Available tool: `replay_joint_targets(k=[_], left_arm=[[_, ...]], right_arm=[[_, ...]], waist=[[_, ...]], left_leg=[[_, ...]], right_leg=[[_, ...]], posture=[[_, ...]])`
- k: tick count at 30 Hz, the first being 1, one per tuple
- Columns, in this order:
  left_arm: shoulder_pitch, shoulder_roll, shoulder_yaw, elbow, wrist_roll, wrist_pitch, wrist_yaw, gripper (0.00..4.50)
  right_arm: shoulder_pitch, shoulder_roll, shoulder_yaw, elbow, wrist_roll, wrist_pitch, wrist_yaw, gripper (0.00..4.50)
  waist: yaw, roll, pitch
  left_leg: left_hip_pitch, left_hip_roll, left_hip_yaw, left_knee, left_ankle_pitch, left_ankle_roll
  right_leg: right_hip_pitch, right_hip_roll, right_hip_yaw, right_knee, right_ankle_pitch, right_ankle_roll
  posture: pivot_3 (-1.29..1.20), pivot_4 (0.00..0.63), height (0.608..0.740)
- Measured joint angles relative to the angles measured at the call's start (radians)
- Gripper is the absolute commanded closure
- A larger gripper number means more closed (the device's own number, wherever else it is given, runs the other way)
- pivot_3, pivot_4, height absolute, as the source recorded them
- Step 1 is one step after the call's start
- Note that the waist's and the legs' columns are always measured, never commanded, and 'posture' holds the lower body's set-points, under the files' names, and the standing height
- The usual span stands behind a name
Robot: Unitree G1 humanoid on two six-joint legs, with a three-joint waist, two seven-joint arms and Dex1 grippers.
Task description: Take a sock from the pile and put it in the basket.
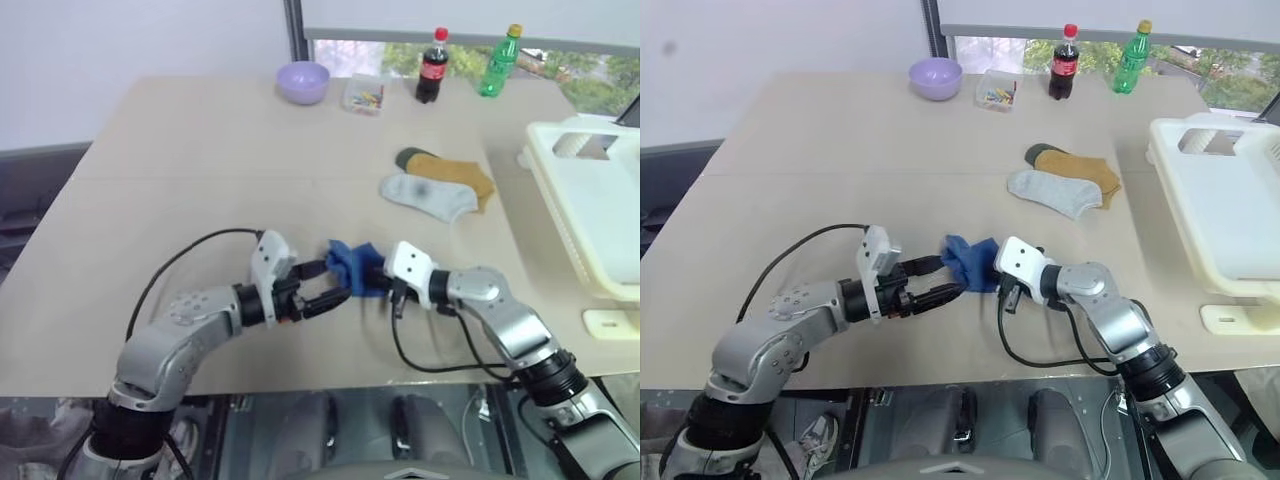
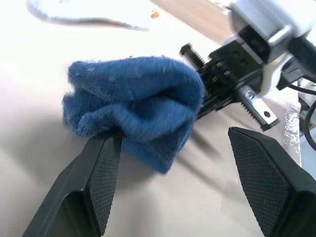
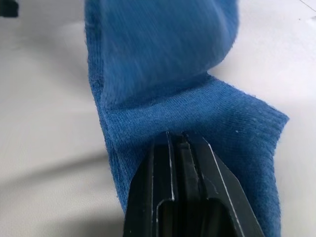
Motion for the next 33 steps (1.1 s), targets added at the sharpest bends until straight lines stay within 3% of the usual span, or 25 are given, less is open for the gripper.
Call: replay_joint_targets(k=[11, 22, 28, 31, 33], left_arm=[[-0.105, -0.104, -0.145, 0.19, 0.143, -0.138, -0.049, 0.85], [-0.192, -0.237, -0.189, 0.358, 0.223, -0.218, -0.061, 0.85], [-0.206, -0.229, -0.204, 0.387, 0.256, -0.219, -0.09, 0.85], [-0.222, -0.23, -0.218, 0.411, 0.262, -0.224, -0.116, 0.85], [-0.229, -0.229, -0.225, 0.438, 0.275, -0.249, -0.136, 0.85]], right_arm=[[0.033, -0.036, -0.017, -0.076, 0.002, 0.057, -0.005, 4.3], [0.094, -0.119, -0.044, -0.204, 0.002, 0.122, -0.004, 4.3], [0.123, -0.184, -0.054, -0.267, 0.014, 0.078, 0.029, 4.3], [0.154, -0.204, -0.129, -0.316, 0.104, 0.127, 0.067, 3.48], [0.175, -0.206, -0.215, -0.377, 0.197, 0.173, 0.072, 2.46]], waist=[[0.008, 0.0, 0.0], [0.008, 0.0, 0.0], [0.008, 0.0, 0.0], [0.01, -0.001, 0.0], [0.009, 0.0, -0.001]], left_leg=[[-0.001, 0.0, 0.0, 0.001, 0.0, 0.001], [-0.002, 0.0, 0.0, 0.004, -0.001, 0.002], [-0.002, 0.0, -0.001, 0.004, -0.001, 0.002], [-0.002, 0.001, -0.001, 0.006, -0.001, 0.002], [-0.002, 0.001, -0.001, 0.007, -0.002, 0.003]], right_leg=[[0.0, 0.005, 0.0, 0.0, 0.0, 0.0], [0.0, 0.006, -0.001, 0.0, 0.002, 0.005], [0.001, 0.006, -0.001, 0.0, 0.002, 0.005], [0.001, 0.006, -0.001, 0.0, 0.002, 0.005], [0.002, 0.006, -0.001, 0.0, 0.002, 0.005]], posture=[[0.0, 0.15, 0.74], [0.0, 0.15, 0.74], [0.0, 0.15, 0.74], [0.0, 0.15, 0.74], [0.0, 0.15, 0.74]])
